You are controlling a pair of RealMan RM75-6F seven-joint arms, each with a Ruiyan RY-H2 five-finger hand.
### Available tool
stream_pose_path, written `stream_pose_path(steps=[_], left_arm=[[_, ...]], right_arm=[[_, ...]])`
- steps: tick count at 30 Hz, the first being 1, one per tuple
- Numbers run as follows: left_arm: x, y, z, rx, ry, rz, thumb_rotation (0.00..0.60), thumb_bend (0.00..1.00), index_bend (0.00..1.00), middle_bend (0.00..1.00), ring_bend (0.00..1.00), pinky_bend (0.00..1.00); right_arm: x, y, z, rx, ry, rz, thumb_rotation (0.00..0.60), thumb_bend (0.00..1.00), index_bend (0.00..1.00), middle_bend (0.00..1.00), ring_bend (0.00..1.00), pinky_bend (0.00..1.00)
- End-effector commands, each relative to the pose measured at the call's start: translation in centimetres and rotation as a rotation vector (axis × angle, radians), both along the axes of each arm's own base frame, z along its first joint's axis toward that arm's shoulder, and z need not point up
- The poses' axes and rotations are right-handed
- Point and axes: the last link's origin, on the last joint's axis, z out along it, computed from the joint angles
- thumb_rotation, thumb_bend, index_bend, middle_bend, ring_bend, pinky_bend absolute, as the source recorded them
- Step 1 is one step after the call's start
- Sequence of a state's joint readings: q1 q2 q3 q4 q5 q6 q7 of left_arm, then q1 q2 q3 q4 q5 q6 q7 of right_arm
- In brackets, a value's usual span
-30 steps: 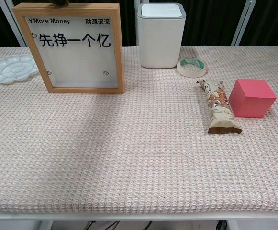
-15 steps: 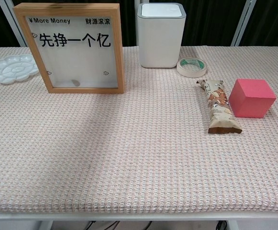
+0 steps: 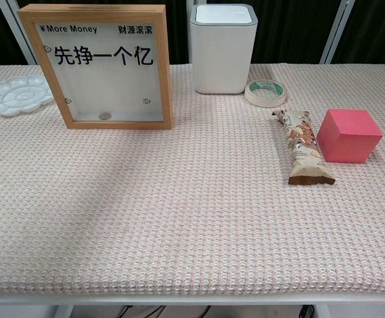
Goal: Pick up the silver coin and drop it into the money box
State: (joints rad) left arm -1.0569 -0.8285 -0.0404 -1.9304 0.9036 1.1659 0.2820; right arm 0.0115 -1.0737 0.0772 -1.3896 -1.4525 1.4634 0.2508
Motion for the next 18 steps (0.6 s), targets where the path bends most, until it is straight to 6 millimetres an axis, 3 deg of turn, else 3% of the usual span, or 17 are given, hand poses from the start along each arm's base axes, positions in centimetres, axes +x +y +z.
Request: stream_pose_path(steps=[1,7,9,10,13,15,18], left_arm=[[-6.6,-8.5,2.6,0.159,0.035,-0.038,0.600,0.24,0.23,0.18,0.00,0.00],[-15.6,-15.2,0.3,0.159,0.127,0.063,0.588,0.20,0.13,0.06,0.00,0.00],[-17.7,-16.9,-0.8,0.127,0.099,0.101,0.523,0.20,0.08,0.01,0.00,0.00],[-18.8,-17.6,-1.3,0.111,0.082,0.130,0.438,0.20,0.06,0.00,0.00,0.00],[-20.9,-18.7,-1.7,0.099,0.072,0.180,0.271,0.20,0.03,0.00,0.00,0.00],[-21.8,-19.1,-1.8,0.092,0.070,0.203,0.232,0.19,0.02,0.00,0.00,0.00],[-22.6,-19.5,-1.6,0.093,0.050,0.215,0.221,0.20,0.02,0.00,0.00,0.00]], right_arm=[[0.3,0.0,-0.2,0.003,0.001,0.014,0.600,0.21,0.00,0.00,0.00,0.00],[0.7,0.5,-0.5,-0.048,0.102,0.062,0.600,0.20,0.00,0.00,0.00,0.00],[0.9,0.9,-0.8,-0.058,0.143,0.069,0.600,0.20,0.00,0.00,0.00,0.00],[1.1,1.2,-0.9,-0.061,0.151,0.071,0.600,0.20,0.00,0.00,0.00,0.00],[1.6,1.7,-0.9,-0.078,0.177,0.075,0.600,0.20,0.00,0.00,0.00,0.00],[1.7,2.0,-0.8,-0.086,0.182,0.075,0.600,0.20,0.00,0.00,0.00,0.00],[1.8,2.3,-0.8,-0.086,0.175,0.071,0.600,0.20,0.00,0.00,0.00,0.00]])
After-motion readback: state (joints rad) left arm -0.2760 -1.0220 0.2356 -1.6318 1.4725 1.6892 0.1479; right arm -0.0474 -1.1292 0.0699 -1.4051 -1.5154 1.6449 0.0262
